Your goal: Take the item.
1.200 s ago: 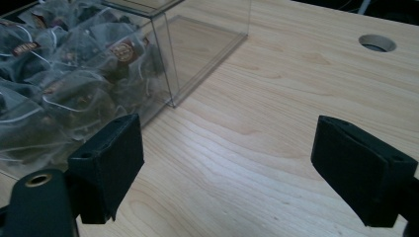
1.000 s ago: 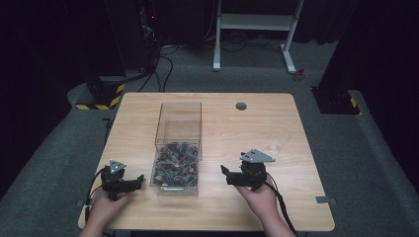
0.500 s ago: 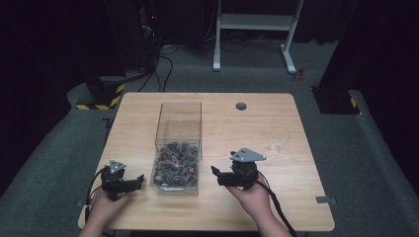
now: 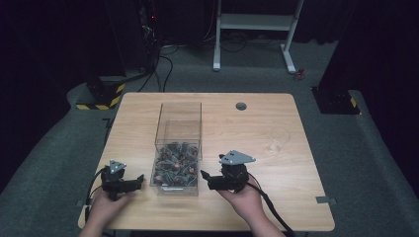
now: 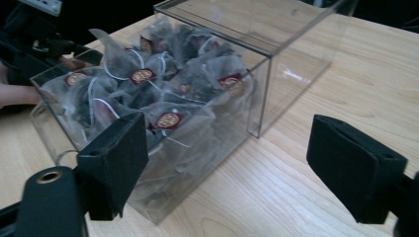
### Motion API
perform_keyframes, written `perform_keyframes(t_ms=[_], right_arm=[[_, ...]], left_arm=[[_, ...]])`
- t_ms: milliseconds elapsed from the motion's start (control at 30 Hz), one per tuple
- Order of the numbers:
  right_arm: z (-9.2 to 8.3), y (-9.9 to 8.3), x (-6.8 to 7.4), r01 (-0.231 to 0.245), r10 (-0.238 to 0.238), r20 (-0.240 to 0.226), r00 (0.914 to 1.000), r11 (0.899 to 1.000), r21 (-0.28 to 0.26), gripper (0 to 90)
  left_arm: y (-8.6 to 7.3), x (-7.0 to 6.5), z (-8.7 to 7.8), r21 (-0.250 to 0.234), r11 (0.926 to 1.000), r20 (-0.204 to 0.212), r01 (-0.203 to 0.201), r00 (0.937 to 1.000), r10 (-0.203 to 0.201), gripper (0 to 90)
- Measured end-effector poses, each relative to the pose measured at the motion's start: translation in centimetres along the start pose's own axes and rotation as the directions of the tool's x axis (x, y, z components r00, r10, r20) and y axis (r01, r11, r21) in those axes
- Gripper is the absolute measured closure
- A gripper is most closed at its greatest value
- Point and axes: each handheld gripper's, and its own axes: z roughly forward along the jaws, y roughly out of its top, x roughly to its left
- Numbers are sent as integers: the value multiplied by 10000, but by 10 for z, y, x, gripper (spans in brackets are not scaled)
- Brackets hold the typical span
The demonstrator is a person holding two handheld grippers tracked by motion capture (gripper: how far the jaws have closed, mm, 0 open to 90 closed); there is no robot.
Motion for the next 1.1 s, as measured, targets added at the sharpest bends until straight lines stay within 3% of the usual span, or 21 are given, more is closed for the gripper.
perform_keyframes(t_ms=[567,1100], right_arm=[[10,16,32,565,-582,-809,9950,9981,-232,231],[24,21,50,893,-897,-1304,9874,9960,-91,287]], left_arm=[[0,0,0,0,10000,1,-1,10000,1,32],[0,0,0,0,10000,1,-2,10000,2,32]])
